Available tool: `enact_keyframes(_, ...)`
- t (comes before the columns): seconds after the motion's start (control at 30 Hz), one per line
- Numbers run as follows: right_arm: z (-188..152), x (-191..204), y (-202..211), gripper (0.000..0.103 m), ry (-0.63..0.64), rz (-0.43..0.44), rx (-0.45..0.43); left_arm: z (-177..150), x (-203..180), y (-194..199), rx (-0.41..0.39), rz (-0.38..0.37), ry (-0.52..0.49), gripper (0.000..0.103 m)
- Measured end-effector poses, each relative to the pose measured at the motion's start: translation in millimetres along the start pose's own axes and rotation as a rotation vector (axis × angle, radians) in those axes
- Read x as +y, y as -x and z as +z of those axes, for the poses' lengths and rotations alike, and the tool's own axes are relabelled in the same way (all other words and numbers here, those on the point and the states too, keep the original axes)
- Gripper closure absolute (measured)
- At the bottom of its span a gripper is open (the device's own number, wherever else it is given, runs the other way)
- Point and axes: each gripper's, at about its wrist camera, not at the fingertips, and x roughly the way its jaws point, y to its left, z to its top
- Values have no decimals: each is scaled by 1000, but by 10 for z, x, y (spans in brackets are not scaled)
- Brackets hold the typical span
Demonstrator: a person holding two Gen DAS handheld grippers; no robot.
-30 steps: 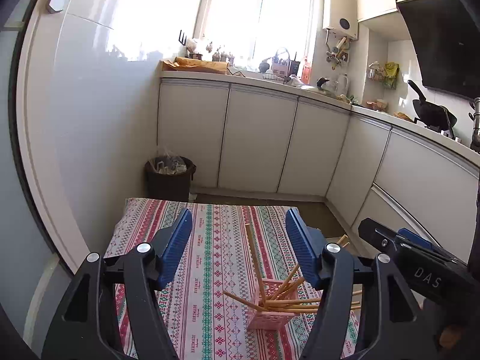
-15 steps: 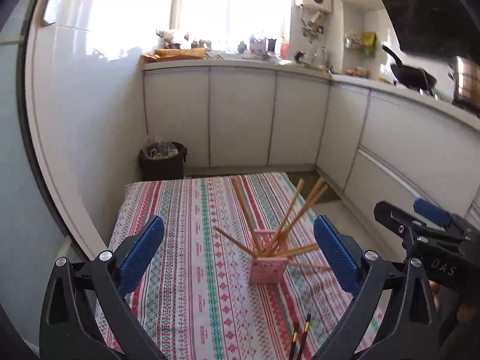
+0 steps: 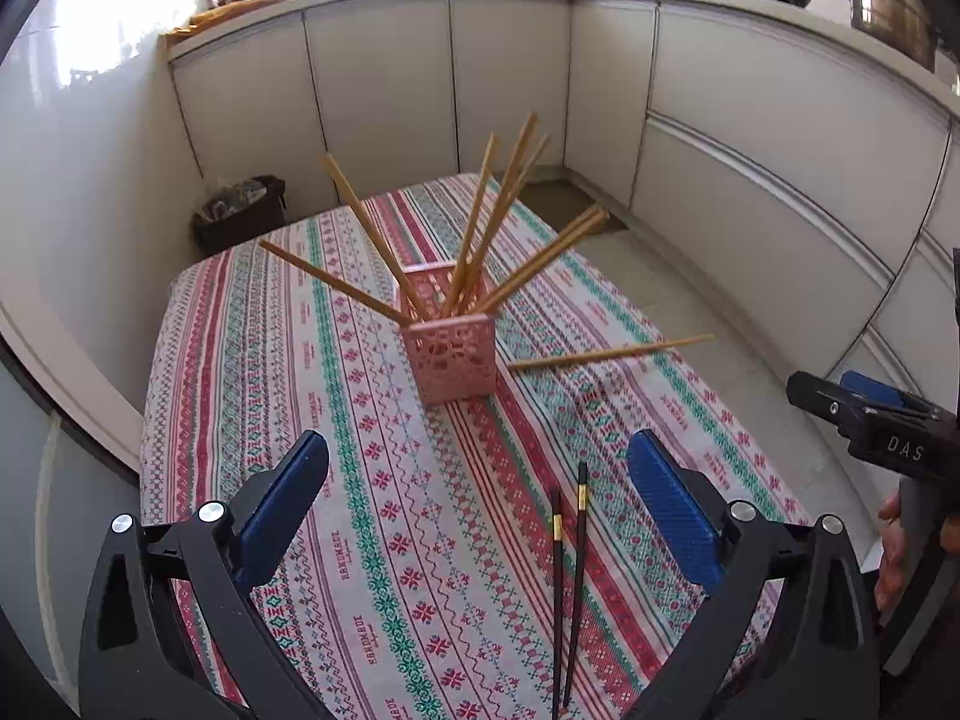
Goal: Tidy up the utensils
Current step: 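Move both tools back toward the black chopsticks on the cloth, then close the left tool on a black chopstick while the right tool grasps the other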
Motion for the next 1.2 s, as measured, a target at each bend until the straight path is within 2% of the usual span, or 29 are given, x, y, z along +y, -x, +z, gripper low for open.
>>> enact_keyframes(0.1,-71,-23,-122,7,13,5,64,-122,-92,-352,117,-21,-36,11)
enact_keyframes(0.13,-93,-20,-139,7,25,7,74,-177,-128,-474,163,-33,-50,23)
enact_keyframes(0.17,-108,-1,-143,7,40,7,85,-213,-156,-586,208,-50,-59,39)
enact_keyframes(0.27,-163,40,-188,7,72,24,128,-326,-222,-891,311,-67,-78,59)
enact_keyframes(0.4,-202,19,-271,7,70,37,183,-355,-224,-1151,399,-104,-32,62)
enact_keyframes(0.7,-203,-133,-361,7,31,42,253,-353,-223,-1568,537,-82,16,62)
enact_keyframes(0.83,-212,-176,-418,7,10,51,287,-329,-206,-1628,549,-78,25,62)
enact_keyframes(0.9,-222,-170,-429,7,9,50,295,-317,-242,-1653,540,-67,-8,63)
enact_keyframes(1.07,-210,-98,-466,7,18,19,287,-298,-375,-1664,490,-92,-57,95)
enact_keyframes(1.2,-198,118,-588,7,63,-21,286,-414,-256,-1528,460,-103,-6,97)
